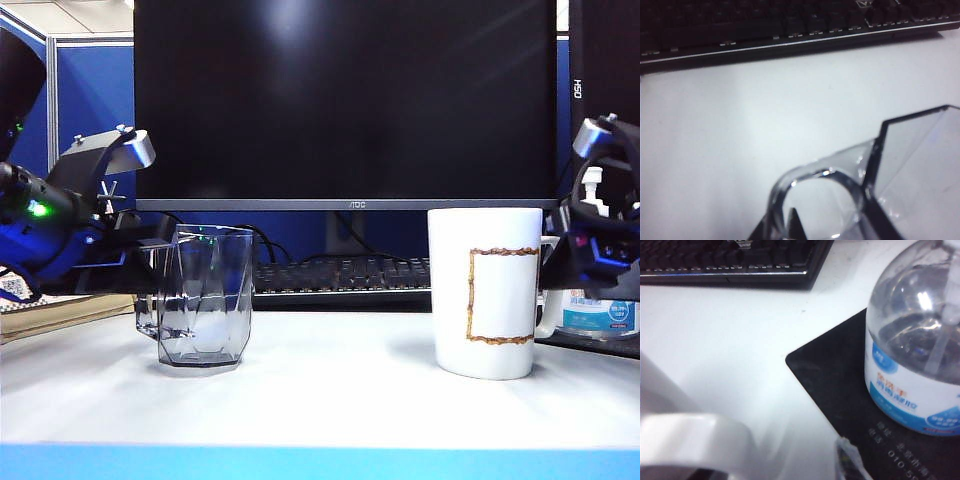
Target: Swap the positions of the transparent plastic cup and the white ceramic cup.
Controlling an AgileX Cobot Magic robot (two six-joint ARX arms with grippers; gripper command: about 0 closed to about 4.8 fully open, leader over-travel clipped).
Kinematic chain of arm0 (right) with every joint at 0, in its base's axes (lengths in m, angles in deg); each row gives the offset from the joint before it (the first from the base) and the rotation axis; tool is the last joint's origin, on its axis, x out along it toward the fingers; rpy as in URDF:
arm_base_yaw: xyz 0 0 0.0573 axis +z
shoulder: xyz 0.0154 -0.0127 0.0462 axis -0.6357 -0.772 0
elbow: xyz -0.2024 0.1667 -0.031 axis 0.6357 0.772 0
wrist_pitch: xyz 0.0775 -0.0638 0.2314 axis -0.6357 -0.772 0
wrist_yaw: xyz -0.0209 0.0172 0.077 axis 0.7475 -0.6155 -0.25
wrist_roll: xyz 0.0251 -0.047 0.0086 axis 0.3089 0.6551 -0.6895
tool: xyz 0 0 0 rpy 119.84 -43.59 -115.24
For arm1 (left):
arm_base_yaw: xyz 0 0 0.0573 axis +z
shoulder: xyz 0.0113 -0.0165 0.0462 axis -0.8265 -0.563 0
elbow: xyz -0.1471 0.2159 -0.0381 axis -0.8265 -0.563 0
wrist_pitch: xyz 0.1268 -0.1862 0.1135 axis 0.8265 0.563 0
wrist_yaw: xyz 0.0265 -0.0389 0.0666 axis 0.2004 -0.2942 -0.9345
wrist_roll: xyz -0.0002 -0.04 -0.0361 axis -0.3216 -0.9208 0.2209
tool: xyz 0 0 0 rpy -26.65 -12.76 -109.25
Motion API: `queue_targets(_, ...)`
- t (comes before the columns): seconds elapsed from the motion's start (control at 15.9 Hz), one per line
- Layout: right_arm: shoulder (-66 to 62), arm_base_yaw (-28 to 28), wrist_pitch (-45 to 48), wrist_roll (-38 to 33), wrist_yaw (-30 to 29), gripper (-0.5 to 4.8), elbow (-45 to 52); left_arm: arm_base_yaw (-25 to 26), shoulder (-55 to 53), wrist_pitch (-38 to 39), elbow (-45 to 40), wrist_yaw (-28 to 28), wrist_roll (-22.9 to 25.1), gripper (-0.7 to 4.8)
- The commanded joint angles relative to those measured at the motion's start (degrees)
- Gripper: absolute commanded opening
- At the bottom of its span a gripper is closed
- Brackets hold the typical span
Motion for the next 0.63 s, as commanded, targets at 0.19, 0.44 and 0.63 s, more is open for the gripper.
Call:
queue_targets(0.19,-5.55,0.11,1.95,-0.04,-0.07,2.69,-5.11,0.02,0.11,0.31,0.26,0.33,0.07,-0.06)
queue_targets(0.44,-9.77,0.11,2.03,-0.07,-0.07,1.52,-9.79,0.02,0.11,0.81,0.26,1.46,0.04,-0.06)
queue_targets(0.63,-11.41,0.09,2.14,-0.07,0.0,1.43,-10.75,0.02,0.11,0.79,0.26,1.81,0.04,-0.06)
